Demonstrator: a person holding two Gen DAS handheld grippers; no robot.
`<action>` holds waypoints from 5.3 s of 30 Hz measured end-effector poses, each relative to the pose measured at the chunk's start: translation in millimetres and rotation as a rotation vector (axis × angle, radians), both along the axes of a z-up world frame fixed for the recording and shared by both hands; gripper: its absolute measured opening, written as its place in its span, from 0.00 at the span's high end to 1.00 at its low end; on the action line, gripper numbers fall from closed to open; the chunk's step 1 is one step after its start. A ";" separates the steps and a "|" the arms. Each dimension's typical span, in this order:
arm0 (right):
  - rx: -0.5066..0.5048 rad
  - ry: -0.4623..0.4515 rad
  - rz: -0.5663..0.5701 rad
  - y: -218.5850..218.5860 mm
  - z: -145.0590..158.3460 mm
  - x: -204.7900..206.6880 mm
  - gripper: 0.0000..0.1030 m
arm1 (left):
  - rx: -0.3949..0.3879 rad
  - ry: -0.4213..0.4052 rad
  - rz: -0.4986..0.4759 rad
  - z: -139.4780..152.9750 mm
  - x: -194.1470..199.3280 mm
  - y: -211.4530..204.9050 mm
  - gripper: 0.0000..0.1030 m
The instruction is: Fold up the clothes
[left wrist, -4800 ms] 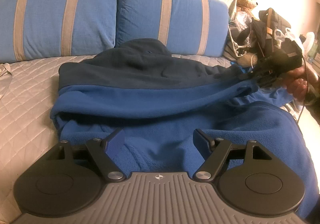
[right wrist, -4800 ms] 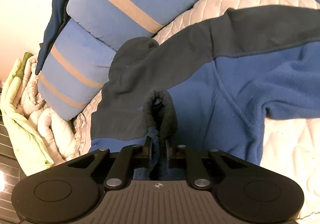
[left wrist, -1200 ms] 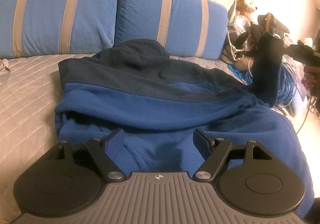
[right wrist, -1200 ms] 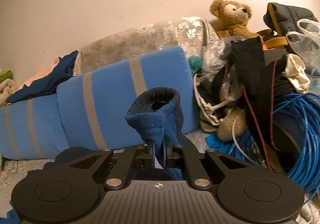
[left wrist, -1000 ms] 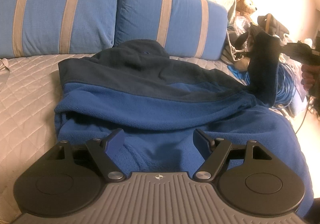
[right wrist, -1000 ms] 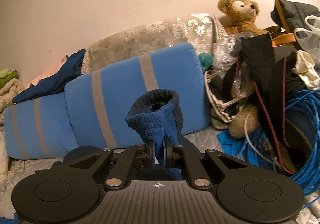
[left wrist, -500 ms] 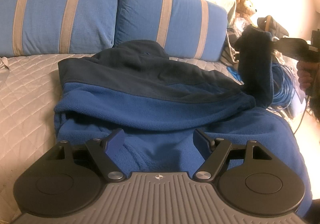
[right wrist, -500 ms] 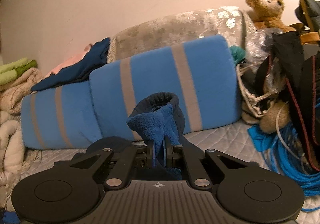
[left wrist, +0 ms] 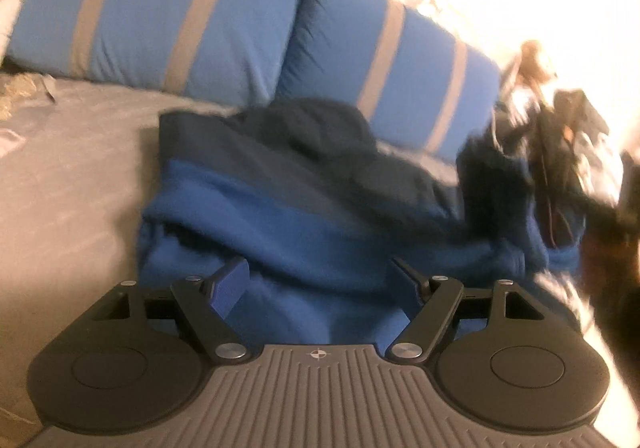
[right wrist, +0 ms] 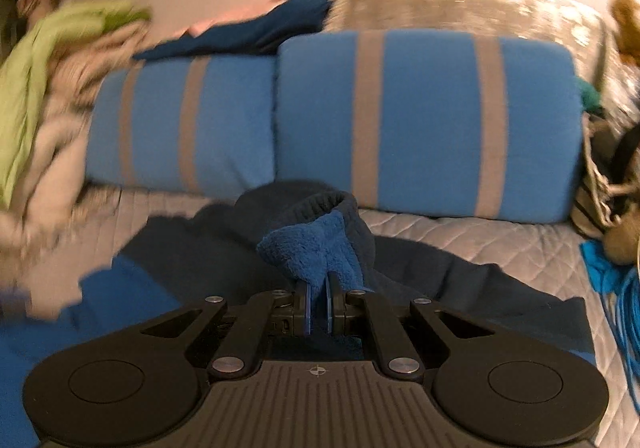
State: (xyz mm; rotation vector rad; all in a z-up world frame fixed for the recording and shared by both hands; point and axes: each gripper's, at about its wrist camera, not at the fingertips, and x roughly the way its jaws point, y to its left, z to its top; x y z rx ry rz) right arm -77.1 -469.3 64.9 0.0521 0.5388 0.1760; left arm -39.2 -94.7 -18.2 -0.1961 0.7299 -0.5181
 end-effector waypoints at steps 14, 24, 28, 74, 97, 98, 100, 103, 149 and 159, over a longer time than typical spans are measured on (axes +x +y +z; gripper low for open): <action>-0.282 -0.005 0.076 54.4 -16.5 -9.6 0.91 | -0.462 0.588 -0.172 -28.0 116.5 -107.8 0.22; -0.546 -0.061 0.111 90.3 -31.1 -17.4 0.91 | -0.568 0.845 -0.094 -77.8 148.3 -169.9 0.23; -0.706 -0.102 0.163 110.9 -42.0 -25.0 0.91 | -0.546 0.850 -0.040 -78.1 152.3 -170.5 0.35; -1.020 -0.292 0.313 142.9 -50.8 -51.1 0.88 | -0.409 0.721 -0.061 -34.6 154.9 -153.8 0.34; -0.758 -0.274 -0.081 55.4 -46.3 -33.9 0.17 | -0.658 0.473 -0.148 8.9 146.1 -153.4 0.84; -0.708 -0.250 -0.137 39.8 -46.0 -28.1 0.17 | -0.687 0.462 -0.150 12.8 145.6 -153.2 0.84; -0.595 -0.202 -0.242 5.8 -47.1 -18.2 0.16 | -0.742 0.439 -0.153 20.5 144.9 -153.0 0.84; -0.387 -0.122 -0.369 -45.1 -48.7 -7.8 0.12 | -0.819 0.433 -0.151 31.3 145.8 -152.9 0.84; -0.141 0.017 -0.314 -105.5 -160.1 -6.3 0.29 | -1.124 0.277 0.019 130.5 180.6 -132.2 0.84; -0.076 0.005 -0.259 -115.6 -156.1 -17.5 0.35 | -1.125 0.272 0.055 130.3 179.4 -116.4 0.84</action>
